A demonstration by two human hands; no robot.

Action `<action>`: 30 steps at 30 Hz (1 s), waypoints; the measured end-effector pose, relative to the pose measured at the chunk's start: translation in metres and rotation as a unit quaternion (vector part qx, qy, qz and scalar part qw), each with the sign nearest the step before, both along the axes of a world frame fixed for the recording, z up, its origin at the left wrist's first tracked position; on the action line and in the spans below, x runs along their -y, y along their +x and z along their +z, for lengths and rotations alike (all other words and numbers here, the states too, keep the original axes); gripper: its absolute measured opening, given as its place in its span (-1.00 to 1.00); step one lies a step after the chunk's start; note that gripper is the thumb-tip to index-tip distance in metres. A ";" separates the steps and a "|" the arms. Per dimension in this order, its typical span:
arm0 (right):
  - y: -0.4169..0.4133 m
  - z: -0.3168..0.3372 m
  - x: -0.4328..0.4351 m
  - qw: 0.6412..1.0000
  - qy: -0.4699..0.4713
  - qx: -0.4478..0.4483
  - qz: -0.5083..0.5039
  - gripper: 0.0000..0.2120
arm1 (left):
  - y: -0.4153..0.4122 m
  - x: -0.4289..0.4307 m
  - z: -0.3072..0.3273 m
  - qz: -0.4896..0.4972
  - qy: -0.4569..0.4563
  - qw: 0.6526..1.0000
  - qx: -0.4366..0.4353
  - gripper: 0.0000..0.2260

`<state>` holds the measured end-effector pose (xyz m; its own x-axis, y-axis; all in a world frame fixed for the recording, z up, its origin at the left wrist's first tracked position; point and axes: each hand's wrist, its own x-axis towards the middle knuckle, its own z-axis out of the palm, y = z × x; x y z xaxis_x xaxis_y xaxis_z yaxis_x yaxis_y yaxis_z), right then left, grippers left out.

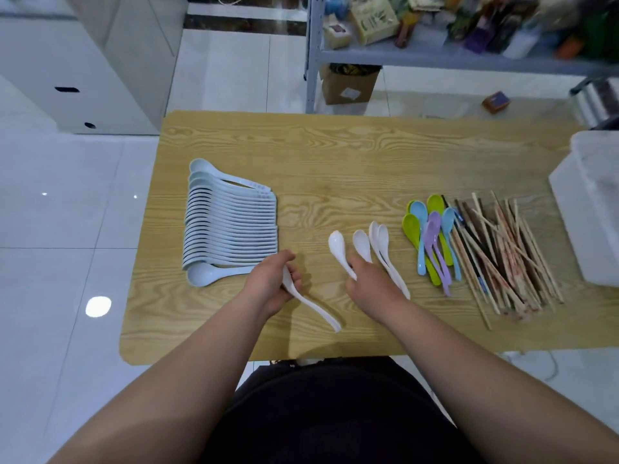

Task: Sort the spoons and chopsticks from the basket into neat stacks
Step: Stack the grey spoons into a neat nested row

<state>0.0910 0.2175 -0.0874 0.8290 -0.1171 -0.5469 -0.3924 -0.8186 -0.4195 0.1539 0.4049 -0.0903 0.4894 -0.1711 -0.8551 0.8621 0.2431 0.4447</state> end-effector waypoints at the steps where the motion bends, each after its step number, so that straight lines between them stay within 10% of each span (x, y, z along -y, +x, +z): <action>1: -0.002 0.011 -0.005 1.000 0.025 0.010 -0.009 -0.88 | 0.001 0.000 0.004 -0.004 -0.005 1.000 0.004 -0.83; 10: -0.009 0.090 -0.044 0.988 0.004 0.119 0.097 -0.58 | 0.018 0.004 0.072 -0.038 -0.100 0.989 0.100 -0.75; 30: -0.020 0.125 -0.047 0.956 0.270 0.101 -0.060 -0.68 | 0.018 -0.036 0.132 -0.161 -0.100 0.969 0.160 -0.72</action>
<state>0.0714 0.2641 0.0375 0.9225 0.0360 -0.3842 -0.3357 -0.4164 -0.8449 0.1722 0.4411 0.0415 0.6173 -0.5051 -0.6031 0.7338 0.0933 0.6729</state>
